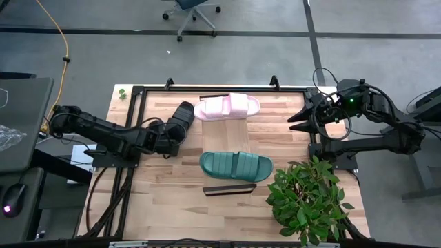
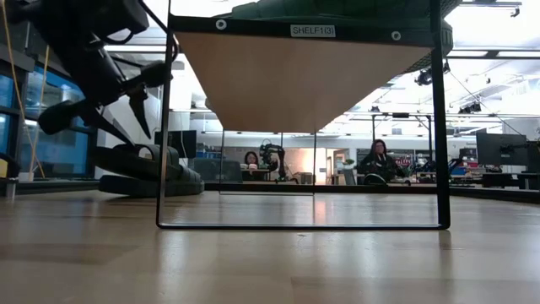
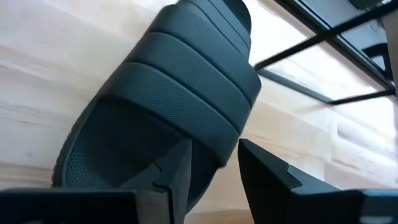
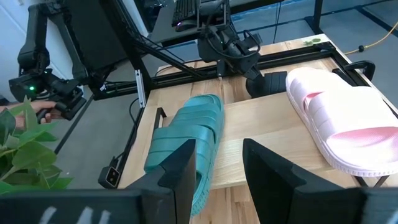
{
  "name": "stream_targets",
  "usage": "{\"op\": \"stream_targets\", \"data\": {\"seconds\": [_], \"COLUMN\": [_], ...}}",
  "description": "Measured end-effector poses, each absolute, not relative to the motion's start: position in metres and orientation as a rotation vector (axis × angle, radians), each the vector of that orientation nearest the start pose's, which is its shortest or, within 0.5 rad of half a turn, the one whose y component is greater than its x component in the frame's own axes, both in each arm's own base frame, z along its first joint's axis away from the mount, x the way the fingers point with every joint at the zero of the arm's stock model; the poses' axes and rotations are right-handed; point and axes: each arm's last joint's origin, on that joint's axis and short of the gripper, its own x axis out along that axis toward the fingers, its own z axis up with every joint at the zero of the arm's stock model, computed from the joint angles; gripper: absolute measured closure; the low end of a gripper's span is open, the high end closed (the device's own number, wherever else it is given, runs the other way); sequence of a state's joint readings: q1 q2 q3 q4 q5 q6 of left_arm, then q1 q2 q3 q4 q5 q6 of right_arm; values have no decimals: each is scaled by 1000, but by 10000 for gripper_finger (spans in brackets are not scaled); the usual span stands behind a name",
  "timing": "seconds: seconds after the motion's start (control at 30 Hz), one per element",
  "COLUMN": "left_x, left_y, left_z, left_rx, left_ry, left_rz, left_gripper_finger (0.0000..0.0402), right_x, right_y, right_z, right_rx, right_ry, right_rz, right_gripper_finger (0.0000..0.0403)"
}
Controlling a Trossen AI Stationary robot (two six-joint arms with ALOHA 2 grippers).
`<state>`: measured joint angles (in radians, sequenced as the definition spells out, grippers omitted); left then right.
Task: Pick and place slippers onto the shelf
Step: Put the black pair of slippers on the shelf
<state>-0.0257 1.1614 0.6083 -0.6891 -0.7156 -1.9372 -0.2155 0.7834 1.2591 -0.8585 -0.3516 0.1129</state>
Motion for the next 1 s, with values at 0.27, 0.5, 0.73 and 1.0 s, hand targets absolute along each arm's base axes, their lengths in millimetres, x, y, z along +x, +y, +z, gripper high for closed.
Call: {"op": "stream_targets", "data": {"seconds": [0.27, 0.5, 0.73, 1.0], "left_x": [183, 182, 179, 175], "left_y": [25, 30, 35, 45], "left_z": [183, 184, 183, 183], "left_rx": [-1182, -1174, -1147, -1128], "left_ry": [150, 119, 107, 95], "left_rz": [1444, 1469, 1515, 1573], "left_gripper_finger": [279, 279, 279, 279], "right_x": [111, 111, 111, 111], "right_y": [-14, -14, -14, -14], "right_z": [420, 420, 420, 420], "right_rx": [238, 259, 262, 284], "right_ry": [377, 378, 378, 379], "right_rz": [110, 106, 105, 98], "right_gripper_finger": [279, 279, 279, 279]}}
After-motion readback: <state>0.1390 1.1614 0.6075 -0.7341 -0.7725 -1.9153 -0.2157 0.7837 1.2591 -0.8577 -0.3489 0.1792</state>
